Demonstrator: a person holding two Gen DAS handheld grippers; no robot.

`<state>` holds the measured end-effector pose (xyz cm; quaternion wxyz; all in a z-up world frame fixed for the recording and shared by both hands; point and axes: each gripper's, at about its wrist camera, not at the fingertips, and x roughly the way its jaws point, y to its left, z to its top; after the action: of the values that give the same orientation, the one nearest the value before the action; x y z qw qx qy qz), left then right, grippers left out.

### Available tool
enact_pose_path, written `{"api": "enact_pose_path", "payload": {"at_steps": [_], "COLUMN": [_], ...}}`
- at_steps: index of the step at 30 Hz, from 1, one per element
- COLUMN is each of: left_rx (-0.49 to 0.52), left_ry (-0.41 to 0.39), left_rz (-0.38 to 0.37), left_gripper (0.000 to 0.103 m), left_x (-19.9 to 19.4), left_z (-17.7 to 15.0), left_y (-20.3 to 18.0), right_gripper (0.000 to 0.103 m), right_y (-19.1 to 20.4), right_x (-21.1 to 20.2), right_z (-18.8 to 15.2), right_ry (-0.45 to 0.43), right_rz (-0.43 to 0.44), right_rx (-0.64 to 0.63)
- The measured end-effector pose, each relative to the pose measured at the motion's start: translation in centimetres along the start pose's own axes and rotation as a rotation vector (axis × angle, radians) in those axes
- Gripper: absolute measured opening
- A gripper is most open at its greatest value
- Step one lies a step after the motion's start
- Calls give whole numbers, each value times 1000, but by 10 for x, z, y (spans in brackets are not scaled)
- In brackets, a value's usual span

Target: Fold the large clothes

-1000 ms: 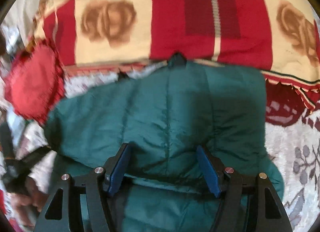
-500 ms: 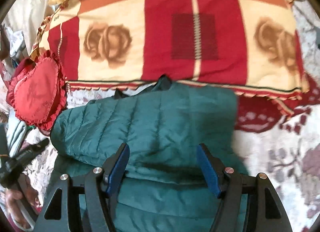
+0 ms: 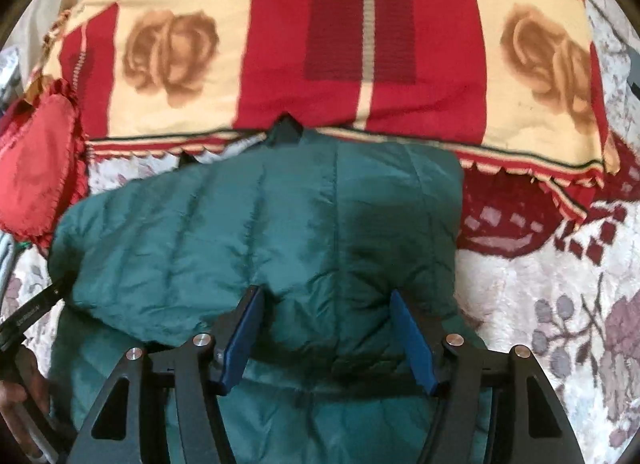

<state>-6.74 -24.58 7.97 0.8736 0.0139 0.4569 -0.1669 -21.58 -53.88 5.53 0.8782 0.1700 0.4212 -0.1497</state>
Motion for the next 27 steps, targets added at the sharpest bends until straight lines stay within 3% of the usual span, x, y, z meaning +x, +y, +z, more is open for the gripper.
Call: {"api": "enact_pose_path", "payload": {"at_steps": [7,12,16,21,27], "left_rx": [40,37,39,61,71], "left_ry": [-24,-21,-23,-29,-20], "left_rz": [27,24,27,43,46], "left_gripper": [63,63,63,63,63], "left_x": [2,3,2,1,-8], "left_z": [-5,-4,-3,-5,-9], "left_y": [-7,-6,-6,-8,-7], "right_gripper": [64,64,64,64,64], "right_y": [-1,-7,-12,-20,-13], "right_x": [11,-24,-42,-3,-12], "right_z": [-6,-7,-11,-13,-15], "right_ry": [19,-26,-73,34,10], "right_rz": [-38,-7,-31,-86,-113], "right_rx": [-34,10,21,32,17]}}
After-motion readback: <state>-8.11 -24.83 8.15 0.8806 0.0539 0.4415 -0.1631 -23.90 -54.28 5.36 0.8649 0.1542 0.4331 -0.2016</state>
